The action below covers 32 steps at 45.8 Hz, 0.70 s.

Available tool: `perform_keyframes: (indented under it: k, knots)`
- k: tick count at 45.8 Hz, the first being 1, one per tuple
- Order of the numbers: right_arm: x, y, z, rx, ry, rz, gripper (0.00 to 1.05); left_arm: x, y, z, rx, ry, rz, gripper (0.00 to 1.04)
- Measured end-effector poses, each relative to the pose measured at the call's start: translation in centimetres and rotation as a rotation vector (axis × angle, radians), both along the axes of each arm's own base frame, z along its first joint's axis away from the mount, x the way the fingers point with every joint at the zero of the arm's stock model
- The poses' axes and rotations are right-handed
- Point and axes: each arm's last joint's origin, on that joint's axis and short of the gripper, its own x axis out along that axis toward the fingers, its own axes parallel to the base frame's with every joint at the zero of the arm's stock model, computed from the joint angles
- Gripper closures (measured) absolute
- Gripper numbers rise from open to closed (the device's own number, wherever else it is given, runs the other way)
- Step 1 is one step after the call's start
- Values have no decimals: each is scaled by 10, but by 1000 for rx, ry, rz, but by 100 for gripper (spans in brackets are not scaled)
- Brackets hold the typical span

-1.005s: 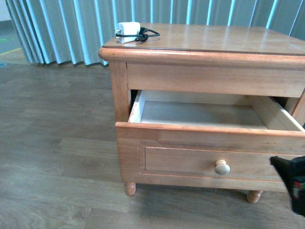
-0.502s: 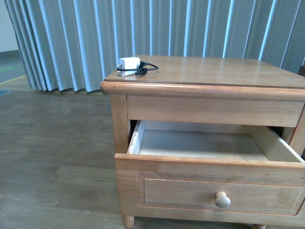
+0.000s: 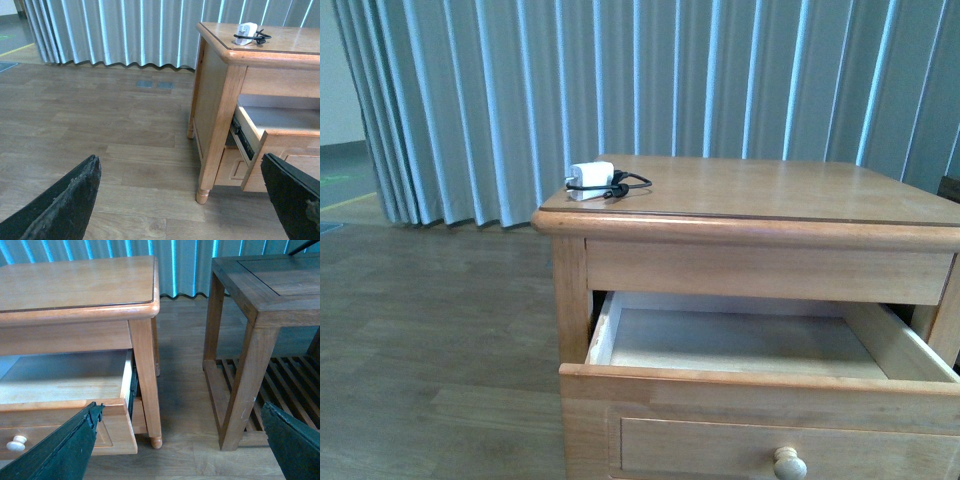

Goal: Put charger into drawer

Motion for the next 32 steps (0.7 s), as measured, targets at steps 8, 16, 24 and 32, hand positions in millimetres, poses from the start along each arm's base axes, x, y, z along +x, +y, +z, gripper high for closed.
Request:
perform_keyframes:
  k: [8,16,24,32]
  knots:
    - [-11,-5,-6,31,-24,3,8,0,0,0,0,0,0,6]
    - [-15,-7,-4,49,-52,5,8,0,0,0,0,0,0,6]
    - [-16,-1,-7,2,-94,13,20,0,0,0,0,0,0,6]
    - [-20,35,-22,-23,-101,29,53,0,0,0,0,0,0,6]
